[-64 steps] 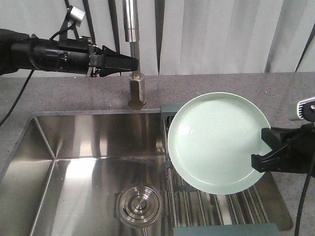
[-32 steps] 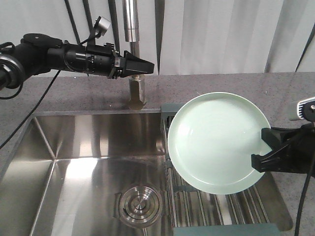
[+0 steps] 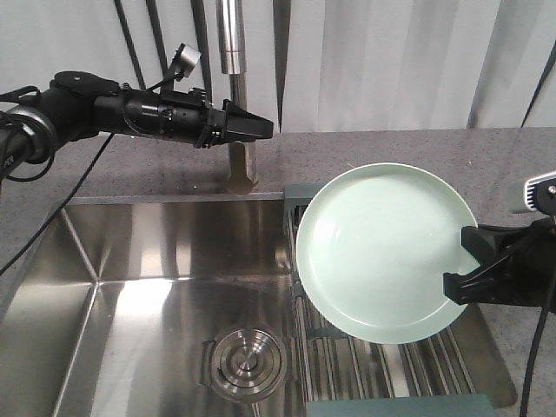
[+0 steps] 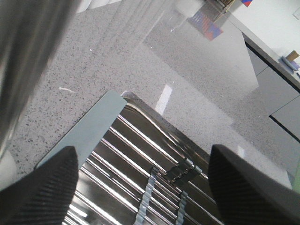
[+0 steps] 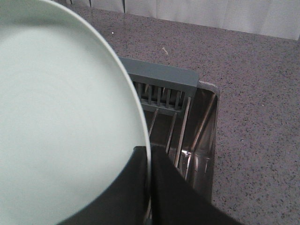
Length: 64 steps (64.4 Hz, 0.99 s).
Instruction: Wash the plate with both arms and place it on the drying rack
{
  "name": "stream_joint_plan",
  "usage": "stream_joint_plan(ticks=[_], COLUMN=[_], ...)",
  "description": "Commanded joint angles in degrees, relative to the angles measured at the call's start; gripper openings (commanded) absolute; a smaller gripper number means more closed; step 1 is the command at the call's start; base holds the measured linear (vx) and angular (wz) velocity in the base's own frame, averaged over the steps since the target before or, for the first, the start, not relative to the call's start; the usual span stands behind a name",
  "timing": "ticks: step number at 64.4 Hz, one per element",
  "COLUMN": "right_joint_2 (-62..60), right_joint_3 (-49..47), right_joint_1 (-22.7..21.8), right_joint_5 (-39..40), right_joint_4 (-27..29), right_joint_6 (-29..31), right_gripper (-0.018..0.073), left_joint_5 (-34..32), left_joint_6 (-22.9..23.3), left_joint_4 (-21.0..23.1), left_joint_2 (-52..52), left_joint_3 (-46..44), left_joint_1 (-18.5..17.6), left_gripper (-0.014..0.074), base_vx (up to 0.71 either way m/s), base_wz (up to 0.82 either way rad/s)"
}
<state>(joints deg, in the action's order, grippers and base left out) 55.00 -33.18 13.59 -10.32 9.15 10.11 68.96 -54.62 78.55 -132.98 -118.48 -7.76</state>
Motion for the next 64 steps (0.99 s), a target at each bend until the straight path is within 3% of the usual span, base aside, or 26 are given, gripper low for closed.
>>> stream_joint_plan(ticks=[1, 16, 28, 64], right_joint_2=[-0.85, -0.85, -0.85, -0.85], right_joint_3=[-1.51, -1.51, -1.51, -1.51], right_joint_1=[-0.15, -0.15, -0.15, -0.15], right_joint_5=[4.28, 4.28, 4.28, 4.28], right_joint_4=[0.17, 0.17, 0.17, 0.17], right_joint_6=[0.41, 0.41, 0.41, 0.41], right_gripper=[-0.0005, -0.0005, -0.0005, -0.0005], left_joint_5=[2.78, 2.78, 2.83, 2.83], left_joint_6=[1.31, 3.71, 4.52, -3.6], left_joint_4=[3.98, 3.17, -2.57, -3.74], left_joint_2=[3.86, 4.2, 7.18, 17.13], left_joint_3=[-1.93, -1.93, 0.02, 19.3], left_joint_1=[-0.27, -0.33, -0.69, -0.91], left_gripper=[0.0556, 0.0556, 0.0556, 0.0556], base_vx=[0.0, 0.0, 0.0, 0.0], base_wz=[0.0, 0.0, 0.0, 0.0])
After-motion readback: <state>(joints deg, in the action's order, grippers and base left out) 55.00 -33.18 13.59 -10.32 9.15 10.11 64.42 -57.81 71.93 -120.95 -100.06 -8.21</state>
